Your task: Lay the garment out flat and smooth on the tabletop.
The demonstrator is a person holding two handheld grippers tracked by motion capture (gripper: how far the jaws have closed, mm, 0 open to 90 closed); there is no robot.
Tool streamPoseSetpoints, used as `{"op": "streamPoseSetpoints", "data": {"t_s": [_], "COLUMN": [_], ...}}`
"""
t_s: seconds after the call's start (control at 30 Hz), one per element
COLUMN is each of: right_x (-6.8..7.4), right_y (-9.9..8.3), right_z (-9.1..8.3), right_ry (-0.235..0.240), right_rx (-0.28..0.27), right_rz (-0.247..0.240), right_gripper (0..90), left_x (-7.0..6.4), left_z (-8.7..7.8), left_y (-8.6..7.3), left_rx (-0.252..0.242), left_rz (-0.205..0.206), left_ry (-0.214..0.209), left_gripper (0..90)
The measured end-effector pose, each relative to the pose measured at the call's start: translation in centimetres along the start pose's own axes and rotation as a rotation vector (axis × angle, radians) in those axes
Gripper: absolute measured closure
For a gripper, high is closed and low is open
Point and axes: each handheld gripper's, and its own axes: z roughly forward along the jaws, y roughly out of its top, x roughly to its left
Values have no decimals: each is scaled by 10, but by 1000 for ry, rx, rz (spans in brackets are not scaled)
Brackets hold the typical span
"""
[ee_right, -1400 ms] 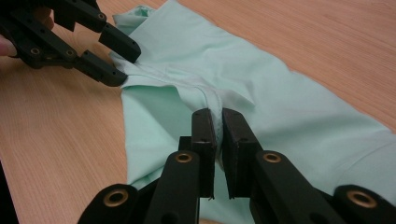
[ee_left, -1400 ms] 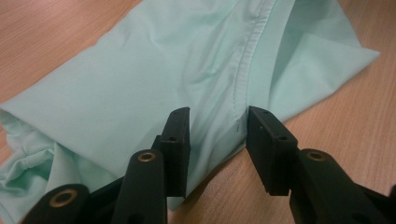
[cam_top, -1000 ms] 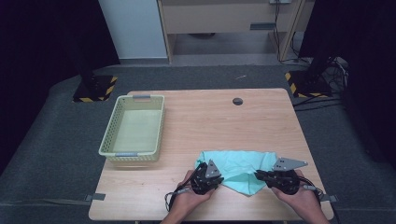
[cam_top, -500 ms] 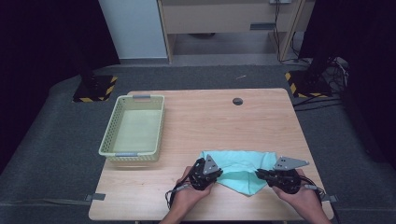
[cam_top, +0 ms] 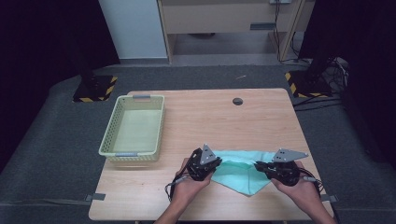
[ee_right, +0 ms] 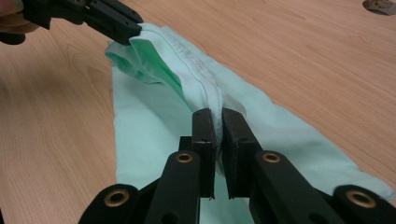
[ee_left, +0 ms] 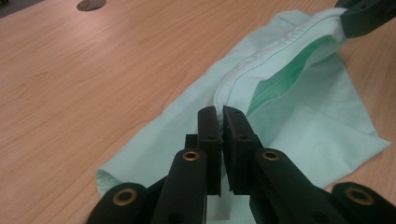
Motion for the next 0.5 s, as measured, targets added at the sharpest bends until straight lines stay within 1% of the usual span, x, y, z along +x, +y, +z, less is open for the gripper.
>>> {"op": "streamPoseSetpoints", "data": {"t_s": [0.17, 0.37, 0.47, 0.5], "right_x": [3, 5, 8, 9], "right_y": [-2, -6, -9, -10], "right_z": [-1, -3, -6, -7], "right_ry": [9, 24, 23, 20], "right_rx": [0, 36, 42, 43], "right_rz": [0, -6, -12, -21], "right_gripper": [847, 850, 851, 851], "left_x": [-1, -7, -10, -11], "left_z": [-6, -10, -11, -12], "left_y": [0, -2, -2, -2], "left_rx": [-2, 9, 6, 7], "left_rz": [1, 10, 14, 17], "left_ry": [-4, -16, -22, -24], "left_gripper": [866, 866, 866, 866]}}
